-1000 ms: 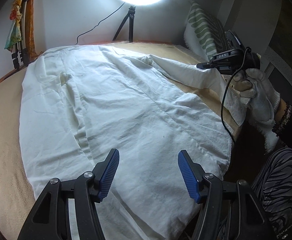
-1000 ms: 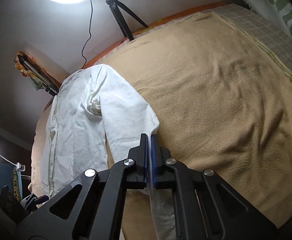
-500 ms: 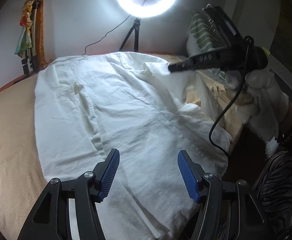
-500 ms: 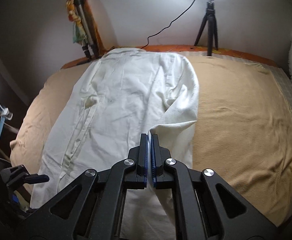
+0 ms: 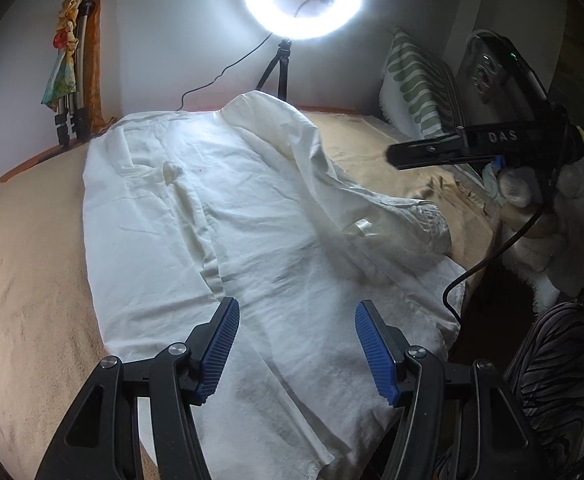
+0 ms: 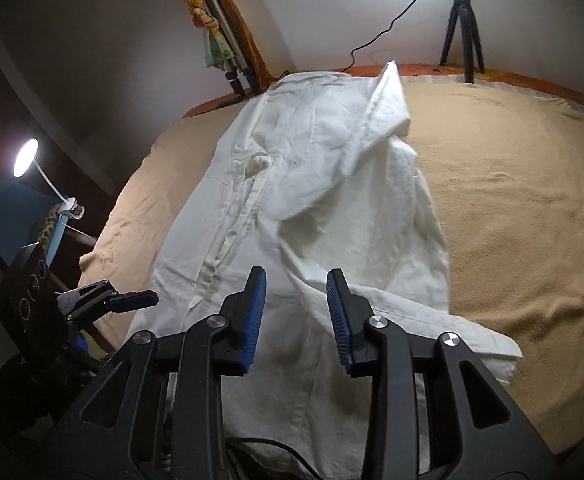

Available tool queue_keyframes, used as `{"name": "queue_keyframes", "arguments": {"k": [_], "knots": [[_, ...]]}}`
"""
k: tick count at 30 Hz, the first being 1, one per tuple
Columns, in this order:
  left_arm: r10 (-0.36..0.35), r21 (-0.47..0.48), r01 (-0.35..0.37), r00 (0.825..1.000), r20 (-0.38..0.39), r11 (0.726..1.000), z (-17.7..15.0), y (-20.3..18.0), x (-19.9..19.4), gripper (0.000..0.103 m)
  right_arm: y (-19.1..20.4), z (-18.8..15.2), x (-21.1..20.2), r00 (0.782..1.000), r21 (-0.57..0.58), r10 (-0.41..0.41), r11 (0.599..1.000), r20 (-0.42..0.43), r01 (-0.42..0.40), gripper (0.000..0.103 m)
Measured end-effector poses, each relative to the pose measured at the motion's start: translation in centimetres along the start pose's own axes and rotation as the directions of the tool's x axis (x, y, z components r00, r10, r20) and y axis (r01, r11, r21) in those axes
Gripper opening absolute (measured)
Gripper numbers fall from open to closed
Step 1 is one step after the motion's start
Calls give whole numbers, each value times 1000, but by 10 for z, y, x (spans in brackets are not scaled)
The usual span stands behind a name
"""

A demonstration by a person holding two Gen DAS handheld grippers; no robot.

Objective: Fold small clothes

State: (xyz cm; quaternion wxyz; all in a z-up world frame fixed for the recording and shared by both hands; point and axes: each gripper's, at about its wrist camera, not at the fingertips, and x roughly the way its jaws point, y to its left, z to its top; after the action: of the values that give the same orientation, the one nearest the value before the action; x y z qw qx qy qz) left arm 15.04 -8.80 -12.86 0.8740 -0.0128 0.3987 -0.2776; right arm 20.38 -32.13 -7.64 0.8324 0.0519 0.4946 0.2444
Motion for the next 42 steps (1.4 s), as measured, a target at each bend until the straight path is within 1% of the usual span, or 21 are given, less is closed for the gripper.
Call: {"name": "queue_keyframes", "arguments": {"k": [3, 6, 7, 8, 10, 14, 17, 18, 19, 20, 21, 22, 24, 27, 30, 33, 36, 39, 40, 41, 42], "knots": [[-10, -16, 10, 1000, 1, 1000, 0, -2, 3, 62, -23, -14, -13, 998, 34, -54, 998, -6, 55, 33], [-24, -47, 25, 1000, 6, 999, -1, -3, 8, 61, -55, -25, -16, 996, 108, -92, 990, -15, 93, 35], [-35, -66, 35, 999, 7, 997, -1, -3, 11, 60, -66, -29, -16, 994, 135, -106, 985, -15, 107, 42], [-44, -80, 44, 999, 7, 996, -1, -3, 13, 60, -76, -32, -16, 993, 156, -121, 980, -13, 122, 53], [-55, -99, 55, 998, 4, 994, -2, -6, 16, 60, -96, -38, -17, 988, 209, -155, 966, -10, 154, 64], [-51, -93, 50, 999, -10, 994, -4, -10, 21, 59, -141, -56, -12, 997, 367, -80, 927, -16, 81, 65], [-49, -112, 48, 999, -13, 993, -3, -7, 24, 58, -156, -66, -2, 1000, 433, 3, 901, -7, 0, 65], [-49, -122, 47, 999, -12, 991, -2, -6, 25, 58, -157, -68, -1, 1000, 442, 23, 897, 8, -24, 61], [-49, -132, 47, 999, -10, 990, -2, -5, 25, 58, -156, -69, 0, 999, 440, 42, 897, 21, -47, 42], [-49, -140, 47, 999, -8, 989, -1, -4, 25, 57, -153, -68, 0, 998, 431, 57, 900, 27, -63, 20], [-49, -146, 47, 999, -6, 988, 0, -3, 24, 57, -147, -66, -3, 998, 411, 48, 910, 35, -58, 13], [-49, -150, 47, 999, -4, 988, 1, -3, 23, 57, -138, -63, -5, 998, 383, 34, 923, 45, -49, 10], [-45, -155, 45, 999, 4, 987, 2, -2, 21, 56, -117, -55, -17, 997, 307, 15, 951, 79, -38, 8], [-43, -172, 46, 999, 21, 984, 2, 3, 14, 56, -74, -43, -40, 991, 142, -21, 990, 132, 2, 7], [-48, -210, 56, 998, 39, 976, 1, 10, 6, 56, -22, -39, -57, 988, -53, -38, 998, 153, 46, 7], [-52, -244, 64, 997, 57, 968, -2, 17, -4, 56, 26, -42, -60, 992, -212, -8, 977, 130, 36, 7], [-41, -258, 58, 997, 72, 964, -6, 21, -15, 56, 68, -51, -52, 998, -350, 51, 936, 42, -33, 8], [-33, -280, 55, 996, 82, 958, -12, 27, -25, 56, 104, -65, -41, 992, -456, 108, 881, -60, -124, 9], [-32, -289, 55, 996, 83, 956, -13, 29, -28, 56, 113, -71, -38, 987, -481, 128, 862, -101, -161, 14], [-34, -298, 58, 996, 86, 953, -15, 31, -32, 56, 121, -75, -36, 979, -501, 156, 842, -131, -201, 26], [-36, -303, 62, 995, 89, 951, -16, 32, -35, 56, 125, -79, -37, 968, -513, 195, 821, -161, -251, 32]]}}
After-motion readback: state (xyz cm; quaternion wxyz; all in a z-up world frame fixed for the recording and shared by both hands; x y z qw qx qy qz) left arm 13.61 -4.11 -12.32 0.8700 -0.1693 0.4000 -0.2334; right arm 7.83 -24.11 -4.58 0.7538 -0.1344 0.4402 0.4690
